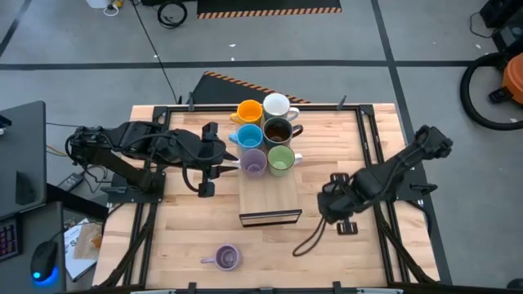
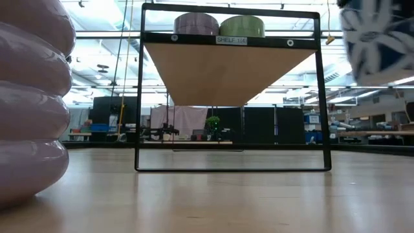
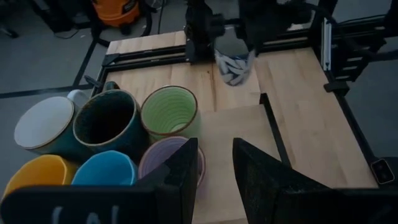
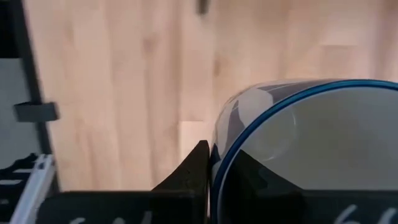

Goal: Place coffee mugs
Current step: Put the blue patterned mug on the shelf

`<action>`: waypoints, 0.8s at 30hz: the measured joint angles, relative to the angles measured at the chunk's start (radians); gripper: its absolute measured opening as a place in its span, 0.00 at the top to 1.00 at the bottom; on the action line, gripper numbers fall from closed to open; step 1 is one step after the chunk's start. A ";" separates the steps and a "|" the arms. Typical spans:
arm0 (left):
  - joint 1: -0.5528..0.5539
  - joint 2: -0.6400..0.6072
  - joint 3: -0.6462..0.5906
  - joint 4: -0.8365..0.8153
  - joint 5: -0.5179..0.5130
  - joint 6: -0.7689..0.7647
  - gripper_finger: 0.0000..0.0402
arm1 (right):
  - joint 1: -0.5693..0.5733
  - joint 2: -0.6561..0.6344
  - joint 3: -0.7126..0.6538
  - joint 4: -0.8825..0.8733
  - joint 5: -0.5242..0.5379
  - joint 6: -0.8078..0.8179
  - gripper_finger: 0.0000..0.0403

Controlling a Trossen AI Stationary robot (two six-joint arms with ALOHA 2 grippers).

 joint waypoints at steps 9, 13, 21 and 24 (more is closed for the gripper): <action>0.000 0.000 0.000 -0.001 0.000 -0.001 0.73 | -0.116 0.075 0.238 -0.134 0.108 -0.137 0.91; 0.000 0.000 0.000 -0.001 0.000 -0.001 0.73 | -0.143 0.133 0.359 -0.144 0.121 -0.170 0.91; 0.000 0.000 0.000 -0.002 -0.002 -0.001 0.73 | -0.160 0.303 0.596 -0.165 0.122 -0.240 0.91; -0.001 0.000 0.000 -0.003 -0.002 -0.001 0.73 | -0.165 0.369 0.675 -0.181 0.097 -0.237 0.91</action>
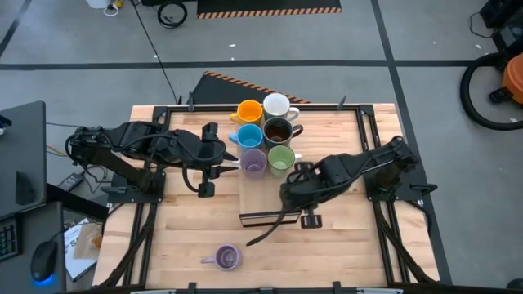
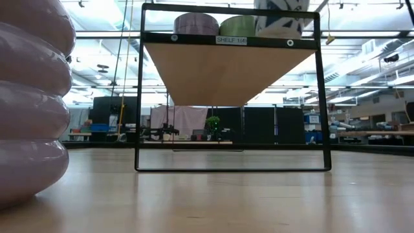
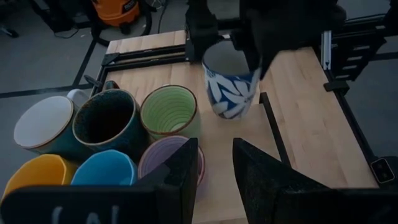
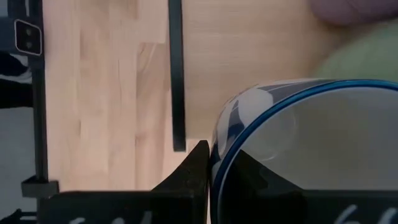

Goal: Place coffee mugs
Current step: Put the blue patterned mug on the shelf

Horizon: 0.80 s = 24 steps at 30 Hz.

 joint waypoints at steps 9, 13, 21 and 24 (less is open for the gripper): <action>0.000 0.000 0.000 -0.001 0.000 0.000 0.73 | -0.003 0.148 0.163 -0.021 -0.061 0.026 0.90; 0.000 0.000 0.000 -0.001 0.000 0.000 0.73 | -0.003 0.164 0.172 -0.022 -0.050 0.010 0.90; 0.000 0.000 0.000 -0.023 0.003 0.000 0.73 | -0.003 0.162 0.171 -0.021 0.003 -0.128 0.90; 0.000 0.000 0.000 -0.030 0.003 0.000 0.73 | -0.003 0.162 0.170 -0.021 0.001 -0.169 0.90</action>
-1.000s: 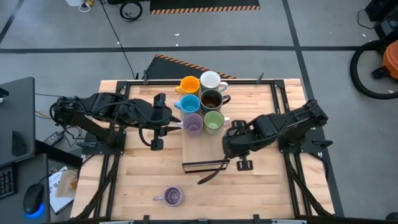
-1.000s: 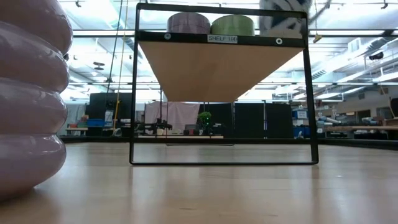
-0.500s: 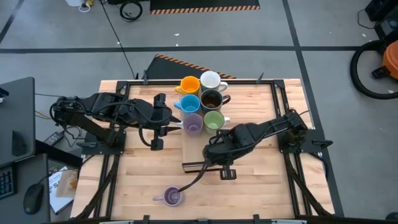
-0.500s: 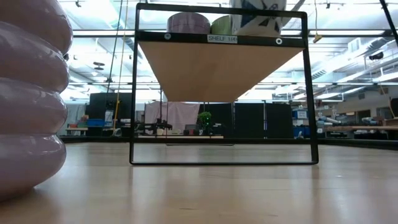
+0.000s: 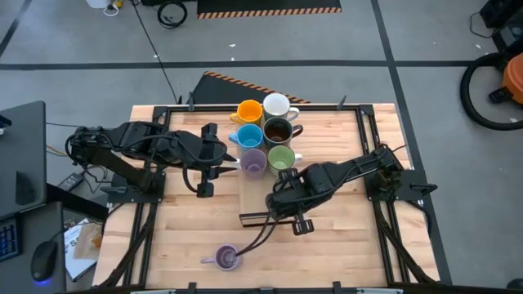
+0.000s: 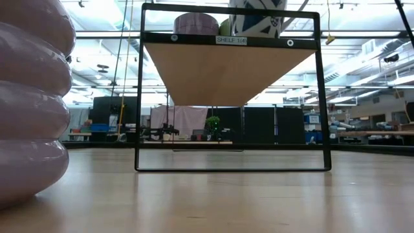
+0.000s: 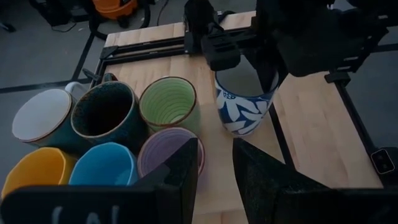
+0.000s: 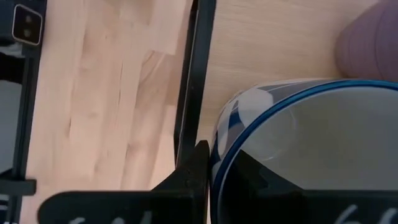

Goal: Place coffee mugs
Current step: Put the blue patterned mug on the shelf

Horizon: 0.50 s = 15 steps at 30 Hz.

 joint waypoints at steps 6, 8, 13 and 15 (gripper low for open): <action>0.000 0.000 0.000 -0.008 0.000 -0.002 0.73 | 0.000 0.000 0.000 0.000 -0.004 -0.040 0.90; -0.002 0.000 0.000 -0.010 0.000 -0.006 0.73 | 0.000 0.000 0.000 0.000 -0.011 -0.049 0.90; -0.007 0.000 0.000 -0.009 0.000 -0.006 0.73 | 0.000 0.000 -0.001 0.000 -0.012 -0.059 0.90; -0.007 0.000 0.000 -0.009 0.000 -0.006 0.73 | 0.000 0.000 -0.001 0.000 -0.012 -0.061 0.90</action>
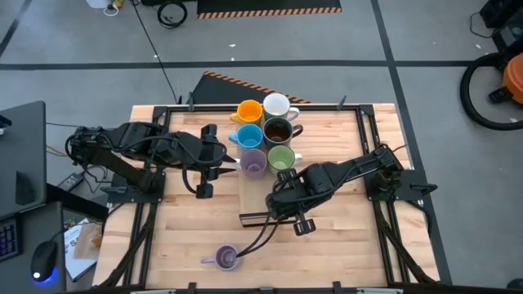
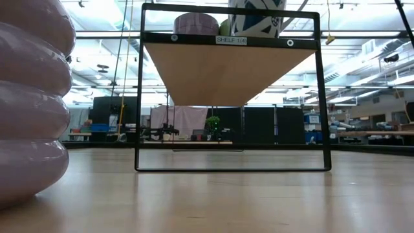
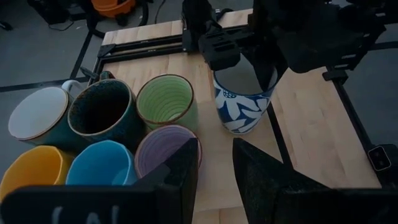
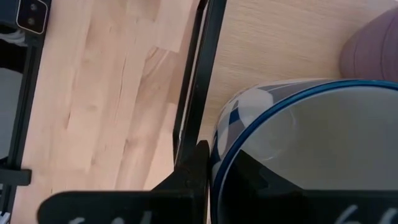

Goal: Place coffee mugs
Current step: Put the blue patterned mug on the shelf

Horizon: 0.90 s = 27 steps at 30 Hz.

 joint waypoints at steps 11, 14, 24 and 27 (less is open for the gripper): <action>0.000 0.000 0.000 0.000 0.000 -0.001 0.73 | 0.000 0.000 -0.007 0.002 0.008 -0.021 0.90; 0.000 0.000 0.000 0.000 0.000 -0.001 0.73 | 0.000 0.000 -0.035 0.001 0.008 -0.024 0.90; 0.000 0.000 0.000 -0.002 0.000 -0.001 0.73 | -0.003 -0.003 -0.074 0.003 0.015 -0.017 0.90; 0.000 0.000 0.000 -0.002 0.000 -0.001 0.73 | -0.006 -0.003 -0.074 0.002 0.015 -0.016 0.88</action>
